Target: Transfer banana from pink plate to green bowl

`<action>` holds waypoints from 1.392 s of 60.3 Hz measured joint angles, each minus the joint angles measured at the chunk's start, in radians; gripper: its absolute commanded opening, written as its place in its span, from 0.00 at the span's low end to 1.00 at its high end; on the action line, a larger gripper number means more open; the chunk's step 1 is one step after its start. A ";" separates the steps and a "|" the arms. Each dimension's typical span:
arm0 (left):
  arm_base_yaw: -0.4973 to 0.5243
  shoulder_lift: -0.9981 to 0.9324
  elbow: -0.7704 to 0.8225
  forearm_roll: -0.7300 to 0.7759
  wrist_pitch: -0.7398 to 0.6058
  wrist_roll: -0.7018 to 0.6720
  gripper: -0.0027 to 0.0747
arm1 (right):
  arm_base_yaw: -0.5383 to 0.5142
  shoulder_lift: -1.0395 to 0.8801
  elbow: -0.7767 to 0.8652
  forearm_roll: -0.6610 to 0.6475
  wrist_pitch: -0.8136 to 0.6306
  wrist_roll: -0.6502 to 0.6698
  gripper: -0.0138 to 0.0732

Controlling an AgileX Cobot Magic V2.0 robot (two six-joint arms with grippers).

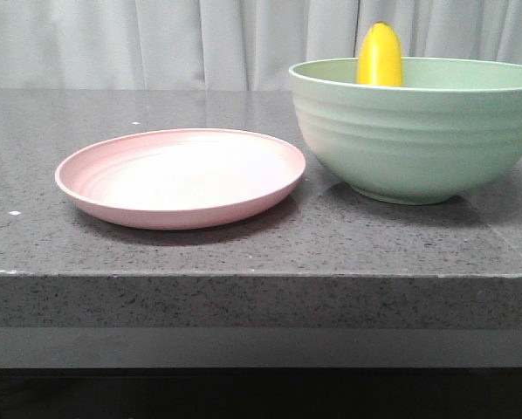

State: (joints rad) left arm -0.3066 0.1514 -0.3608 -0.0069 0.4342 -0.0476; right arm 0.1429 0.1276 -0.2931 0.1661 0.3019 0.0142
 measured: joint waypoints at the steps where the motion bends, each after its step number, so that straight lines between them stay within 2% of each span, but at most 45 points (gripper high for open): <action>1: 0.000 0.000 0.000 0.000 0.000 0.000 0.01 | 0.000 0.000 0.000 0.000 0.000 0.000 0.09; 15: 0.005 -0.012 0.017 0.000 -0.005 0.000 0.01 | 0.000 0.000 0.000 0.000 0.000 0.000 0.09; 30: 0.140 -0.153 0.150 0.000 -0.012 0.000 0.01 | 0.000 0.000 0.000 0.002 0.000 0.000 0.09; 41: 0.255 -0.155 0.288 -0.008 -0.117 0.000 0.01 | 0.000 -0.001 0.000 0.002 -0.002 0.000 0.09; 48: 0.292 -0.155 0.368 -0.013 -0.234 0.000 0.01 | 0.000 -0.001 0.000 0.002 -0.002 0.000 0.09; 59: 0.301 -0.155 0.368 -0.015 -0.318 0.000 0.01 | 0.000 -0.001 0.000 0.002 -0.002 0.000 0.09; 84: 0.301 -0.155 0.368 -0.015 -0.327 0.000 0.01 | 0.000 -0.001 0.000 0.002 -0.002 0.000 0.09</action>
State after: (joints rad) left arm -0.0059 -0.0041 0.0077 -0.0217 0.1071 -0.0476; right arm 0.1429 0.1262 -0.2931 0.1682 0.3003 0.0142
